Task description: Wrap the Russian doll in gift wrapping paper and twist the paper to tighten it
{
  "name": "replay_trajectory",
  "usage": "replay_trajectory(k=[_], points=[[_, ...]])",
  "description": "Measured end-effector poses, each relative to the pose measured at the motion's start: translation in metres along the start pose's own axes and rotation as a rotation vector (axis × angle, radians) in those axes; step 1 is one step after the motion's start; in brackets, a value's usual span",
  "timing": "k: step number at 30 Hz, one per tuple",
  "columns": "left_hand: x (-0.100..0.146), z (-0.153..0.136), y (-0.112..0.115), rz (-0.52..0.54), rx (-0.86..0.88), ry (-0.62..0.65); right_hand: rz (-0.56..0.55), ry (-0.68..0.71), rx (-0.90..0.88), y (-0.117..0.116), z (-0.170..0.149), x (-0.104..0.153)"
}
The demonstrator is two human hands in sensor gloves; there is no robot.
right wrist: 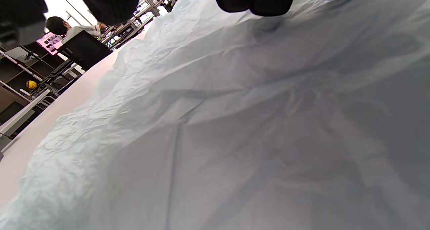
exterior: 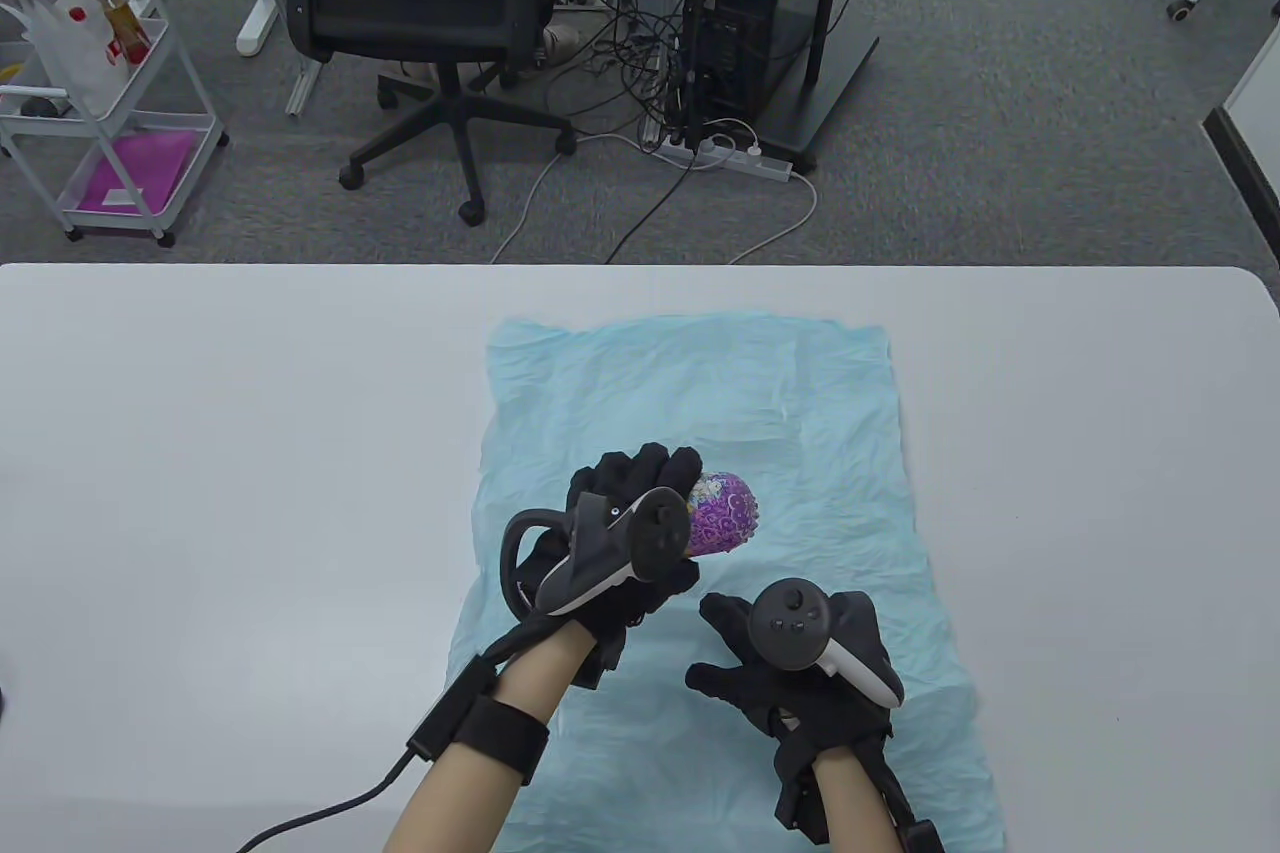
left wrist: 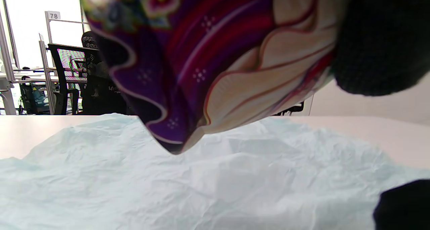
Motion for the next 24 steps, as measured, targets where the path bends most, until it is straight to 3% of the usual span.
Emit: replay_trajectory(k=[7, 15, 24], points=[[-0.028, 0.017, 0.035, -0.12, -0.18, -0.063, 0.001, -0.006, 0.021, 0.001, 0.0, 0.0], [-0.043, 0.032, 0.055, -0.224, -0.275, -0.081, 0.003, -0.012, 0.053, 0.002, 0.0, 0.0], [-0.046, 0.035, 0.066, -0.264, -0.289, -0.089, 0.005, -0.019, 0.051, 0.002, -0.001, 0.0]])
Point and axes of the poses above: the tracker on the back of each hand, its own z axis roughly to the thumb side, its own x axis roughly from the fingertips to the wrist, y = z × x, the point moved 5 cm from there along -x, roughly from the wrist to the fingertips, and after that the axes turned 2 degrees about y, right-handed, at the moved point
